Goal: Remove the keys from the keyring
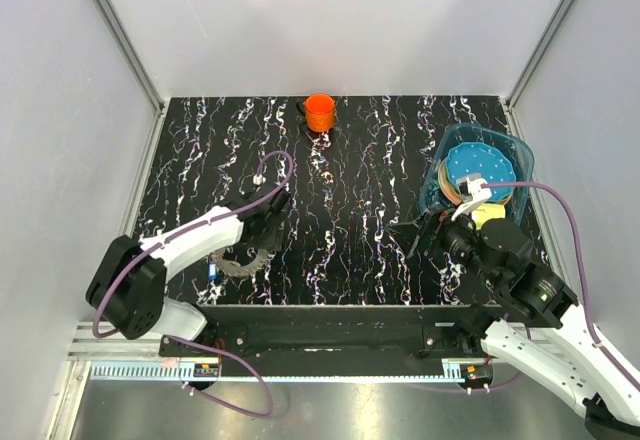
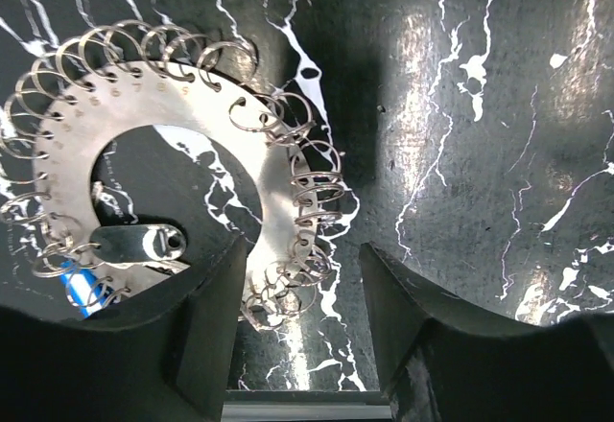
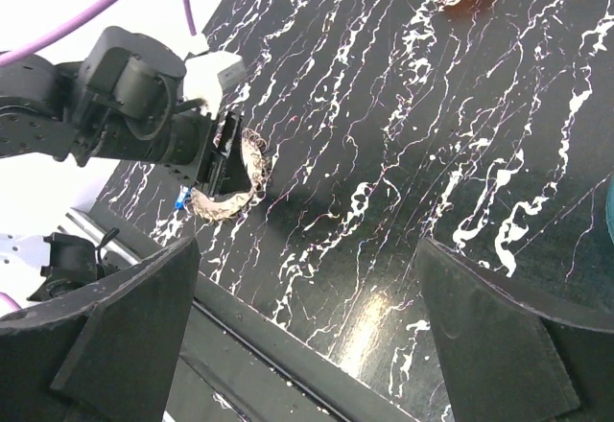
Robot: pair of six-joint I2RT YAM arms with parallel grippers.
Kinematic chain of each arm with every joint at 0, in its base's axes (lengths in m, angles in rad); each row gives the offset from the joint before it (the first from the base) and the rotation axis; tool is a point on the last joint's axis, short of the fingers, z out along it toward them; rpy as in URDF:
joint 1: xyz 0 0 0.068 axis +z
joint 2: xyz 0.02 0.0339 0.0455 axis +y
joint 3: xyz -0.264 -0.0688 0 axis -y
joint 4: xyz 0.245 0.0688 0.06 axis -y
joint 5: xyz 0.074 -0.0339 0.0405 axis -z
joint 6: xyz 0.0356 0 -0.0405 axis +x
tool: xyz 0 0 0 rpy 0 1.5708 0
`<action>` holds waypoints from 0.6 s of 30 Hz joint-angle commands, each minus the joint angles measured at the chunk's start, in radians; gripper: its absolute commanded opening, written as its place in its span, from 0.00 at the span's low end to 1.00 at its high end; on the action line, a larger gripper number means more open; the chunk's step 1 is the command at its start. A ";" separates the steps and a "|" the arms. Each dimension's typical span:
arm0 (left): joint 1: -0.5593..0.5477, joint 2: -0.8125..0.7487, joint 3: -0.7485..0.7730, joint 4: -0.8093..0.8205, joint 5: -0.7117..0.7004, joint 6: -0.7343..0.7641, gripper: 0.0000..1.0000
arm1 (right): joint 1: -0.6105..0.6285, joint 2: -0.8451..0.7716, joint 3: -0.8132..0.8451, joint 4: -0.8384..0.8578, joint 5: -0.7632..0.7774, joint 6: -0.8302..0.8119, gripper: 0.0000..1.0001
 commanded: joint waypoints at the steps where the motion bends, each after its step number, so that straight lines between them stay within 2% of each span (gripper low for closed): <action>1: -0.015 0.045 -0.017 0.051 0.057 -0.048 0.54 | -0.005 -0.033 -0.011 0.020 -0.028 -0.052 1.00; 11: -0.077 0.122 -0.027 0.084 0.061 -0.082 0.42 | -0.005 -0.032 -0.020 0.026 -0.038 -0.050 1.00; 15: -0.091 0.135 -0.036 0.106 0.069 -0.087 0.30 | -0.003 -0.019 -0.014 0.029 -0.036 -0.041 1.00; 16: -0.093 0.133 -0.034 0.109 0.071 -0.090 0.20 | -0.005 -0.013 -0.014 0.029 -0.036 -0.040 1.00; 18: -0.104 0.119 -0.028 0.115 0.078 -0.091 0.11 | -0.005 -0.010 -0.017 0.039 -0.035 -0.033 1.00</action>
